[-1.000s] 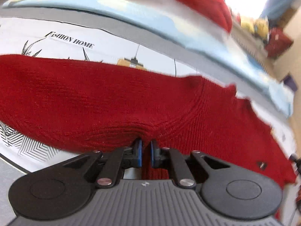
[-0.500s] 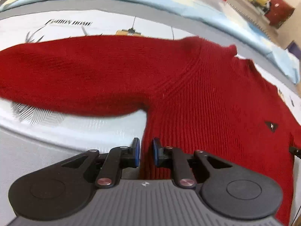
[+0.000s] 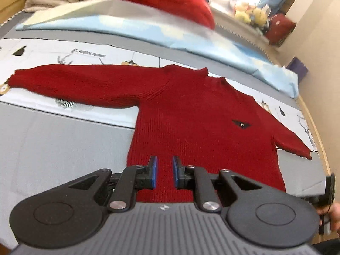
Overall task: Fold small clothes
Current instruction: 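Lay the sweater flat on the sheet and open both grippers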
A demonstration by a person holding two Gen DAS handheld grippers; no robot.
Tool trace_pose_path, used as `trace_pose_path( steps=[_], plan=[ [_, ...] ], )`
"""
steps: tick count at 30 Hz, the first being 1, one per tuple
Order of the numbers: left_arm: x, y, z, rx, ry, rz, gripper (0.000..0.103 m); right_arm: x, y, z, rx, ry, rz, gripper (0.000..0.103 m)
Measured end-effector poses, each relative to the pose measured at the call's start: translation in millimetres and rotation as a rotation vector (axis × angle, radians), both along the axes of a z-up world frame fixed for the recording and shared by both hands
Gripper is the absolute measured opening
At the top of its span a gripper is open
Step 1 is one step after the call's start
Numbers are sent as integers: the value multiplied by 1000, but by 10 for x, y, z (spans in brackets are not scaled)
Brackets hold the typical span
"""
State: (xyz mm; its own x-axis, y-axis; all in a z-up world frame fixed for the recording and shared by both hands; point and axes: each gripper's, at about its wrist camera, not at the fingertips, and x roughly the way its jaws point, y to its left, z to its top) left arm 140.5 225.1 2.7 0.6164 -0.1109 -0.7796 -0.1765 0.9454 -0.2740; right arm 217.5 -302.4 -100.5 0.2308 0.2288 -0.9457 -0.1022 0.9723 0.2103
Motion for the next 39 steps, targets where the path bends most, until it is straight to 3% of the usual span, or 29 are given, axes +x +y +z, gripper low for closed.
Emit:
trace_pose_path(
  steps=[3,5,8,11,13,16,19,21,22,24,26,28,31,33,36,39],
  plan=[
    [-200,-22,-255,17,60,4,17,-347,-5,5,-19,-34,43,39],
    [-231,12,-485,19,154,1,17,-506,-27,23,-35,-51,39,36],
    [-243,76,-755,27,253,-23,21,-678,-95,38,-40,-66,39,15],
    [-279,127,-993,10,342,-51,26,-718,-211,147,-34,-115,-16,8],
    [-307,118,-1086,-9,370,-74,26,-768,-270,239,-40,-150,-72,8],
    [-306,41,-1190,-11,401,-115,27,-812,-169,194,-70,-118,-13,8],
    [-341,-58,-1280,30,436,-170,27,-826,-135,116,-115,-96,-24,18],
    [-365,-91,-1283,45,430,-190,12,-818,-157,94,-101,-76,-47,23],
    [-369,-103,-1269,51,424,-202,12,-819,-148,97,-105,-74,-40,23],
    [-396,-102,-1219,55,415,-224,7,-802,-103,95,-100,-73,1,7],
    [-462,-100,-1142,32,399,-242,6,-769,-141,220,-117,-133,-40,6],
    [-500,-101,-1125,46,408,-256,6,-727,-277,309,-64,-138,-122,6],
    [-497,-121,-1224,143,463,-265,8,-731,-211,157,-122,-61,-41,6],
    [-436,-129,-1137,139,425,-236,10,-720,-163,129,-146,-63,-44,9],
    [-408,-214,-876,159,281,-242,14,-723,-107,231,-164,-125,-84,16],
    [-382,-348,-901,84,280,-314,17,-767,-22,340,-105,-192,-28,21]
  ],
)
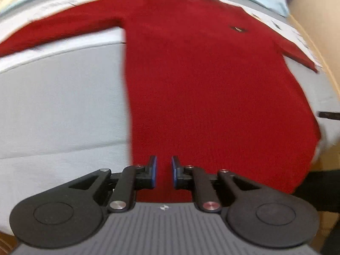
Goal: Fold small clothes
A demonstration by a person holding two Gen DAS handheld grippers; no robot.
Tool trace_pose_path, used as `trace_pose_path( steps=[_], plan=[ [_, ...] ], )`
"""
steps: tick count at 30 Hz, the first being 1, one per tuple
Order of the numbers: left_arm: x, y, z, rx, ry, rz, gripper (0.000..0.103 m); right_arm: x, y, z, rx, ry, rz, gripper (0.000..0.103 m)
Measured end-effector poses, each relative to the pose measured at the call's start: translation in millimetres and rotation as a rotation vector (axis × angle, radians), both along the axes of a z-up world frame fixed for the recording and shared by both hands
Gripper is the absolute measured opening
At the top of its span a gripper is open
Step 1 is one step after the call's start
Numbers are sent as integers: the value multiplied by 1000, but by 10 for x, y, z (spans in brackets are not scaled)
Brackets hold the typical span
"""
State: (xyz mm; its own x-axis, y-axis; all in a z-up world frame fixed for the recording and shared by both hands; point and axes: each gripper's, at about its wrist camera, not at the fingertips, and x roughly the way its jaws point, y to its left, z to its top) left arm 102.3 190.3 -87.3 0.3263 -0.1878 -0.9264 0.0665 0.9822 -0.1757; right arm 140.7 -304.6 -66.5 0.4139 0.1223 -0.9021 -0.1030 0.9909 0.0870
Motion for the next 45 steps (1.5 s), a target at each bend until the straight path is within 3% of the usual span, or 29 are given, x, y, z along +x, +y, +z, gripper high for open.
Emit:
trace_pose_path(
  steps=[2,4,7,10,11,12,14,20,34,38,41,45],
  plan=[
    [7,-142,-168,43,80,-49,18,-7,67,-146,14,83,50,23],
    [-15,-233,-322,125,137,-112,19,-36,143,-275,-51,119,89,22],
    [21,-258,-140,103,51,-102,24,27,146,-151,-20,57,77,23],
    [58,-257,86,106,-74,-47,44,33,168,56,24,-44,61,26],
    [62,-265,141,132,-111,-30,52,15,194,105,12,-78,64,31],
    [72,-276,188,154,-143,-13,54,12,225,148,-2,-110,67,36],
    [100,-259,221,169,-177,9,54,16,274,192,-24,-157,72,42],
    [193,-315,264,205,-251,56,54,110,328,380,-9,-244,94,42],
    [395,-341,335,198,-283,129,54,390,623,594,72,-367,80,45],
    [427,-345,476,247,-384,196,55,436,717,691,98,-430,84,45],
    [483,-277,687,236,-481,255,64,474,776,811,110,-486,79,45],
    [742,-92,957,209,-526,369,65,533,819,944,135,-526,74,45]
  ],
)
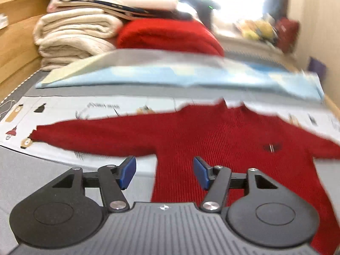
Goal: Fold small clothes
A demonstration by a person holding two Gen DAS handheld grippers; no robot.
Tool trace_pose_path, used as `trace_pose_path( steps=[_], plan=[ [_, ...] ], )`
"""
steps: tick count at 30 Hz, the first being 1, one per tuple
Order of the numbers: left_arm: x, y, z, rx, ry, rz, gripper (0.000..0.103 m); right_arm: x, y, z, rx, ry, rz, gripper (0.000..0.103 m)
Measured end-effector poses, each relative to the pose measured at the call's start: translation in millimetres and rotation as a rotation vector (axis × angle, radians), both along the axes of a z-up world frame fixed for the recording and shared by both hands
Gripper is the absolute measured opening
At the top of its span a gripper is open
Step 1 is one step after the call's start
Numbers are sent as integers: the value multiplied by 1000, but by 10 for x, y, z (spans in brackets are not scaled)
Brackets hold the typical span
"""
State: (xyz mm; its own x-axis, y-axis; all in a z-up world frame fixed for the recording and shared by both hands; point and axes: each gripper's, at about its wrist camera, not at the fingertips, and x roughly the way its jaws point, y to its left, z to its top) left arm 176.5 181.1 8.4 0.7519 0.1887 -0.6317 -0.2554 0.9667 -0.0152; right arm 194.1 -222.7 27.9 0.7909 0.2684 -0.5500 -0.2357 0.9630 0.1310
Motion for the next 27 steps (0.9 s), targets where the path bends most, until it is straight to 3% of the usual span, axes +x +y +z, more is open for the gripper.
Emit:
trace_pose_path(
  steps=[3,5,10,12,16,23,27],
  plan=[
    [290,139,123,36,-38,69,65,54,28,50,24,-8,-1,45],
    [532,334,129,8,-39,94,65,91,53,52,20,-8,-2,45],
    [852,982,-182,-67,-19,215,60,184,97,18,0,24,-20,45],
    [910,1291,-361,-123,30,274,40,216,117,-4,-7,39,-25,45],
    [903,1893,-591,-297,23,425,26,263,159,11,-23,47,-22,45],
    [861,2510,-936,-410,-6,506,25,490,430,564,-11,-15,15,38],
    [753,2745,-1172,-499,-27,548,28,671,700,658,79,-111,82,32]
  ],
)
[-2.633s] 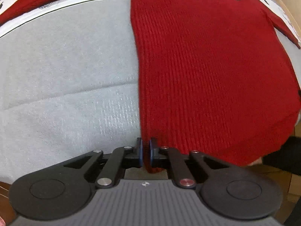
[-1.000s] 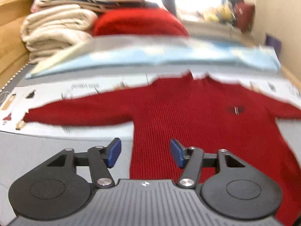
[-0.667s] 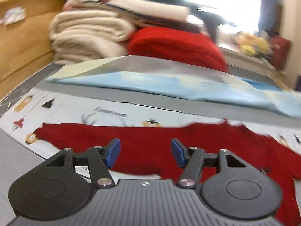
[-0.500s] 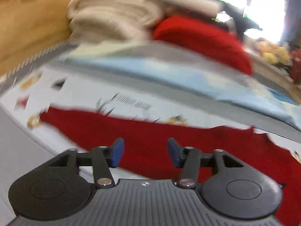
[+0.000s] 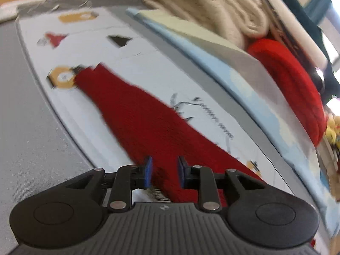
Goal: Fold small clothes
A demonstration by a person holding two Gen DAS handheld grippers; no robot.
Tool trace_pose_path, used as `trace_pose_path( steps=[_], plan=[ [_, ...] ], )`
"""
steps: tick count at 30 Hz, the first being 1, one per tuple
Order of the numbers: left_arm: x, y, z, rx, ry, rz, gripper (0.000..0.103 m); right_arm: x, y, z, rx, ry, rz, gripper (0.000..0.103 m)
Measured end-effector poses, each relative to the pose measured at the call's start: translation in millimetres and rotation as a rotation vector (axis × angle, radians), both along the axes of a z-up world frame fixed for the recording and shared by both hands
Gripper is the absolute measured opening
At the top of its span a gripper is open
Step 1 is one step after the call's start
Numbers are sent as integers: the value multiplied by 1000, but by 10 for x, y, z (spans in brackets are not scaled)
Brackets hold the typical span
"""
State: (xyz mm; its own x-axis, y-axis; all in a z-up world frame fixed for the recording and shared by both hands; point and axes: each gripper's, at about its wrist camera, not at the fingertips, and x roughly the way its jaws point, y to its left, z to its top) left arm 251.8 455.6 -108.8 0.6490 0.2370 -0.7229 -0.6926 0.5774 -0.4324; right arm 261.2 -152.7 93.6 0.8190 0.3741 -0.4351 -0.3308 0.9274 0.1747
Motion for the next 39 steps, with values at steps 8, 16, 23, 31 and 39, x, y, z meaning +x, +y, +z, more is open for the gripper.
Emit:
trace_pose_path(
  steps=[8,16,23,31,39],
  plan=[
    [-129,433,-352,-183,-46,104,34,354,101,-719,17,259,-28,29],
    [21,446,-331,-110,-7,113,12,552,-56,-748,5,305,-74,29],
    [545,-654,548,447,116,-72,9,553,-188,-838,-27,326,-81,29],
    [753,-2921,1175,466,-249,-653,10,571,-327,-908,3,362,-104,29],
    [637,-3486,1341,268,-121,-821,15,702,-506,-941,167,459,-157,30]
  ],
)
